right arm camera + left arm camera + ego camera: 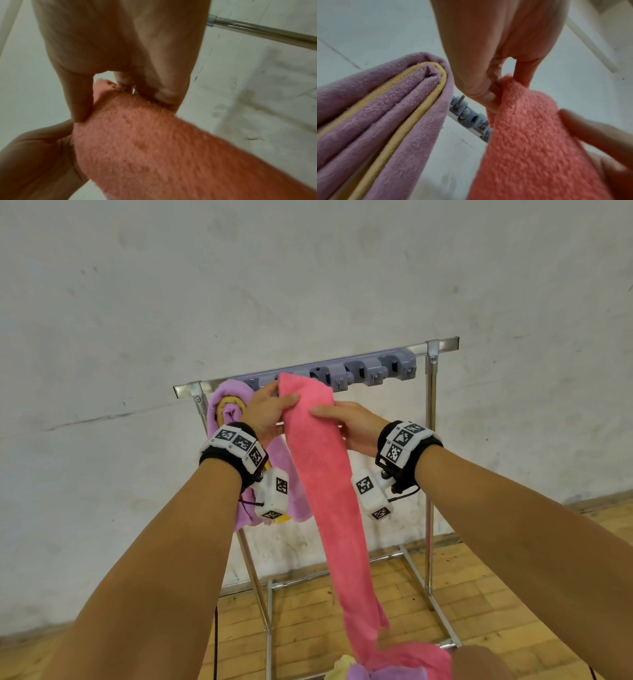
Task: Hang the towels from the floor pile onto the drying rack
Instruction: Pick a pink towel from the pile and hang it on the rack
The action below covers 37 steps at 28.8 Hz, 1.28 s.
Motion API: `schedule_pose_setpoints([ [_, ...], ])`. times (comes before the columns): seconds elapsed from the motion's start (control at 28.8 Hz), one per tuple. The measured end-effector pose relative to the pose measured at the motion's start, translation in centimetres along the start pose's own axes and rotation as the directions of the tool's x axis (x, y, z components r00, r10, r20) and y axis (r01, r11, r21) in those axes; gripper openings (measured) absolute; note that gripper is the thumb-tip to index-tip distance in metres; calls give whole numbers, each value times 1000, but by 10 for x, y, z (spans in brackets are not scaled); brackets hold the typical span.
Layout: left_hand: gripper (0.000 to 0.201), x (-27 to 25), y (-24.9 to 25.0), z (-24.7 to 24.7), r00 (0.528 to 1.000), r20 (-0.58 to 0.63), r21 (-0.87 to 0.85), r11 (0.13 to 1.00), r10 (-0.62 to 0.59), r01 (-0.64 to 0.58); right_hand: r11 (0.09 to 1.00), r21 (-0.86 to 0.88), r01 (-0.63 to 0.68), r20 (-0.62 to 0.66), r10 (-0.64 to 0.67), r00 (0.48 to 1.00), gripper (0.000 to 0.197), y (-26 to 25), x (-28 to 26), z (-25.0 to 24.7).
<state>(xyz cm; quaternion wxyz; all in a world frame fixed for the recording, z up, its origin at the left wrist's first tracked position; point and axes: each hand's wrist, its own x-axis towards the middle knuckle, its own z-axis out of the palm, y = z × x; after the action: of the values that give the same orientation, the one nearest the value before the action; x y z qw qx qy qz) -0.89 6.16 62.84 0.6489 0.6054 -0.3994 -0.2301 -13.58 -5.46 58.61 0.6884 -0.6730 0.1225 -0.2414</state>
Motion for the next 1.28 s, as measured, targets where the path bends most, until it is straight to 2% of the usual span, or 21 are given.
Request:
schedule_pose_setpoints([
  [0.07, 43, 2, 2, -3, 999, -49, -24, 1000, 19, -20, 1000, -21, -19, 25, 20, 999, 41, 2, -1, 2],
  [0.17, 42, 1, 1, -4, 995, -98, 17, 1000, 18, -16, 997, -44, 57, -64, -59, 996, 38, 0, 2, 3],
  [0.24, 43, -5, -2, -4, 997, -33, 31, 997, -72, 73, 991, -52, 120, -120, -125, 985, 44, -3, 7, 3],
  [0.35, 44, -14, -7, -4, 970, 132, 64, 978, -203, 196, 985, -41, 167, -194, -172, 966, 46, -6, 13, 1],
  [0.45, 45, -12, -11, -3, 976, 147, 84, 985, -161, 150, 983, -33, 180, -218, -183, 959, 54, -8, 12, -1],
  [0.52, 47, -8, -8, -2, 990, 87, 56, 993, -109, 104, 985, 12, 174, -183, -169, 968, 51, -6, 10, -1],
  [0.62, 47, -2, -5, -3, 999, -19, -1, 1000, -26, 26, 992, 105, 71, -56, -65, 996, 40, -4, 3, 1],
  [0.66, 48, -1, -4, -5, 999, -53, -13, 1000, -5, 4, 995, 91, 41, -20, -40, 999, 39, -3, 1, 1],
  [0.73, 49, 2, -5, -7, 996, -93, -23, 1000, 5, -7, 999, 12, 40, -31, -39, 999, 37, -3, 1, 2],
  [0.8, 51, -1, -4, -6, 997, -77, -12, 1000, -28, 27, 994, -4, 109, -88, -109, 990, 37, -5, 2, 3],
  [0.9, 59, -8, -3, -2, 992, 40, 36, 992, -121, 119, 978, 26, 205, -177, -197, 964, 39, -6, 9, 3],
  [1.01, 58, -8, -3, -3, 992, 58, 65, 992, -109, 105, 975, 28, 221, -236, -209, 949, 43, -6, 15, 5],
  [1.08, 55, -6, 0, -6, 998, 11, 47, 997, -62, 61, 980, 83, 183, -184, -165, 969, 42, -5, 13, 7],
  [1.15, 53, -3, 2, -10, 999, -35, -18, 1000, -10, 9, 990, 115, 83, -93, -73, 993, 45, -5, 8, 7],
  [1.22, 51, -1, 2, -14, 998, -63, -83, 996, 27, -32, 999, 24, 28, -60, -27, 998, 44, -5, 5, 6],
  [1.28, 47, -2, 1, -15, 997, -73, -83, 996, 27, -33, 997, -27, 69, -65, -70, 995, 36, -5, 3, 5],
])
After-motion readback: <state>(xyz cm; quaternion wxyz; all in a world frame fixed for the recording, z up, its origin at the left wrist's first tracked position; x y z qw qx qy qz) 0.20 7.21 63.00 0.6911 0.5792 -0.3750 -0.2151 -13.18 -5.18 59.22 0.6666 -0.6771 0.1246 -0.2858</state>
